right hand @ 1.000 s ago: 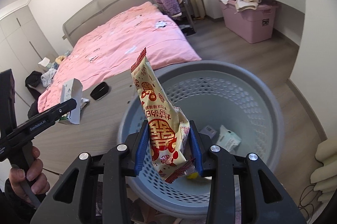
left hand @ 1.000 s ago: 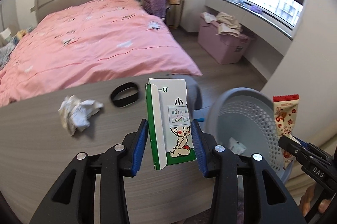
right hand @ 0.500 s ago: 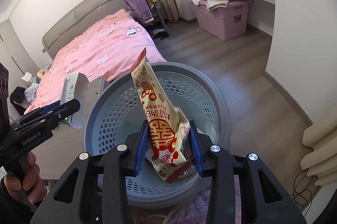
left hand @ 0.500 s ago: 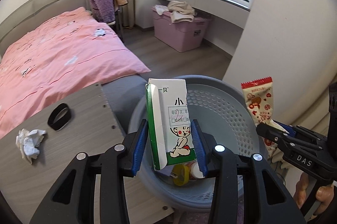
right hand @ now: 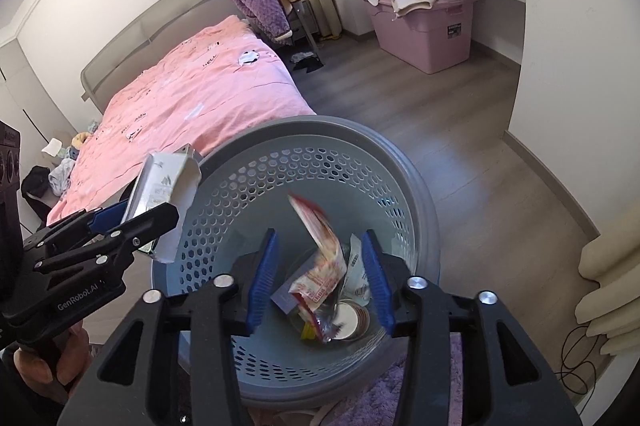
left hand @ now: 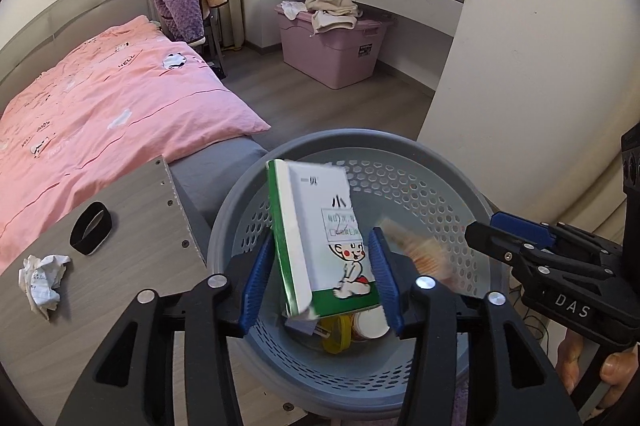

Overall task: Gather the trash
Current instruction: 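Lower the box and wrapper into the basket and open both grippers, then move both open grippers back from the basket to the table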

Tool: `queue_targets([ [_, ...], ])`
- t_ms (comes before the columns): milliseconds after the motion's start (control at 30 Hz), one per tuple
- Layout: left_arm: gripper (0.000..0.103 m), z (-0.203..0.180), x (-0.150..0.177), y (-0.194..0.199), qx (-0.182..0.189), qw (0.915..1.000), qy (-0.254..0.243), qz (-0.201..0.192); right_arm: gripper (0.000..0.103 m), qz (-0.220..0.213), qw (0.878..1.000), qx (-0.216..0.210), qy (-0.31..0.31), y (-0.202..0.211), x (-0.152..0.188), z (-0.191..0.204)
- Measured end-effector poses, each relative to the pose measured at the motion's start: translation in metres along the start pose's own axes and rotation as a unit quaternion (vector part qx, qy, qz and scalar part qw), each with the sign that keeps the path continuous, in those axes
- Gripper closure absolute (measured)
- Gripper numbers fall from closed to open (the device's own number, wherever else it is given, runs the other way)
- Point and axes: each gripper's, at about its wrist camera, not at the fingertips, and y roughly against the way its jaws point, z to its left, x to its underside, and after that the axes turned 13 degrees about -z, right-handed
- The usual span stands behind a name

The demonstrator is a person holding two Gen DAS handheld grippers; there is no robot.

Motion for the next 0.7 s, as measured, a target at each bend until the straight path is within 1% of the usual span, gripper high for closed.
queue_targets([
  [67,0.051,0.001,0.000,0.000,-0.003,1.0000,0.001,0.000,0.054,-0.003,1.000,0.000,-0.001,0.001,0.000,0.000],
  [100,0.046,0.001,0.000,0.000,-0.004,1.0000,0.002,0.000,0.053,-0.003,1.000,0.000,-0.002,0.000,0.000,-0.001],
  [133,0.044,0.004,0.000,-0.001,-0.005,1.0000,0.004,0.000,0.052,-0.004,1.000,0.001,-0.002,0.000,0.000,-0.001],
  [467,0.044,0.009,0.001,0.000,-0.012,0.9999,0.009,0.000,0.052,0.002,1.000,0.000,-0.006,-0.003,0.003,-0.002],
  [633,0.042,0.010,0.001,0.001,-0.016,0.9998,0.009,-0.003,0.052,0.003,1.000,-0.001,-0.005,-0.003,0.003,-0.001],
  [700,0.041,0.011,0.001,0.002,-0.018,0.9998,0.009,-0.004,0.049,0.003,1.000,-0.001,-0.005,-0.003,0.003,-0.001],
])
